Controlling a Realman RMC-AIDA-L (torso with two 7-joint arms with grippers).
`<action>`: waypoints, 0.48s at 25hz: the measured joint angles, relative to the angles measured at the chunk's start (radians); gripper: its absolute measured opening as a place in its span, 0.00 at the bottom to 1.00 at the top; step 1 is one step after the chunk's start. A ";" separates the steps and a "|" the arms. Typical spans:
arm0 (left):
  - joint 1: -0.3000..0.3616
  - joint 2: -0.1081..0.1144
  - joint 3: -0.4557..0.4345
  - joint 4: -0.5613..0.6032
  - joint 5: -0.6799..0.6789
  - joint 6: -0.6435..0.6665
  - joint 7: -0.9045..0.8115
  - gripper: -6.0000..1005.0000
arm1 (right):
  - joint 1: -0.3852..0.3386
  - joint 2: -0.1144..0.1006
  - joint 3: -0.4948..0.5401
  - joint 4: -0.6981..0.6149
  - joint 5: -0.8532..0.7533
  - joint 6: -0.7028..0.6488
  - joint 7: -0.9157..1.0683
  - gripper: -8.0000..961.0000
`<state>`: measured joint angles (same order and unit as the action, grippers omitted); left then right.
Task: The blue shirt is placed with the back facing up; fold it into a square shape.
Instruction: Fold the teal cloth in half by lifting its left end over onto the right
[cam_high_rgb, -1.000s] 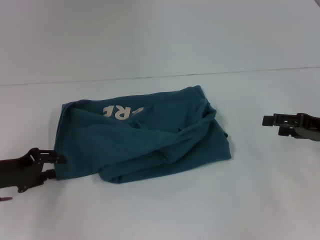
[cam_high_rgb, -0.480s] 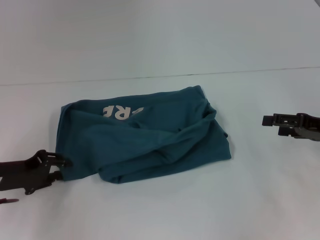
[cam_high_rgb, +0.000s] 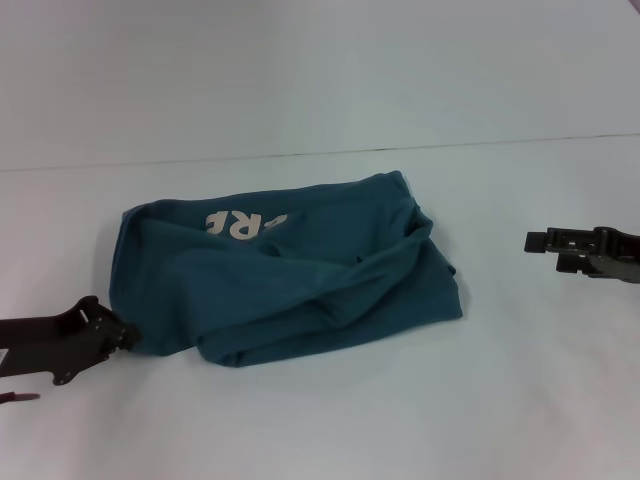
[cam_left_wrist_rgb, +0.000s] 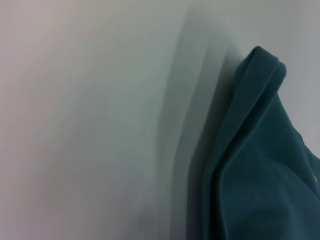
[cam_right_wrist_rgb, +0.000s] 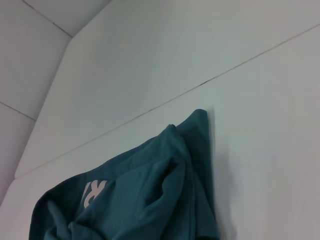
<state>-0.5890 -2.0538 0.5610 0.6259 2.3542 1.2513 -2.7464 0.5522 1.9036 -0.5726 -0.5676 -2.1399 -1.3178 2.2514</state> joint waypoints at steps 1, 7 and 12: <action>0.000 0.001 -0.001 0.000 -0.001 0.005 0.000 0.08 | 0.000 0.000 0.000 0.000 0.000 0.000 0.000 0.92; -0.003 0.013 -0.009 0.011 -0.045 0.063 0.001 0.04 | 0.000 0.000 0.001 0.000 0.000 0.002 -0.001 0.92; -0.026 0.031 -0.035 0.015 -0.109 0.125 0.006 0.04 | 0.000 0.000 0.001 0.000 0.000 0.001 -0.001 0.92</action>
<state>-0.6152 -2.0230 0.5258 0.6408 2.2455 1.3761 -2.7404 0.5522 1.9037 -0.5721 -0.5676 -2.1399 -1.3163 2.2502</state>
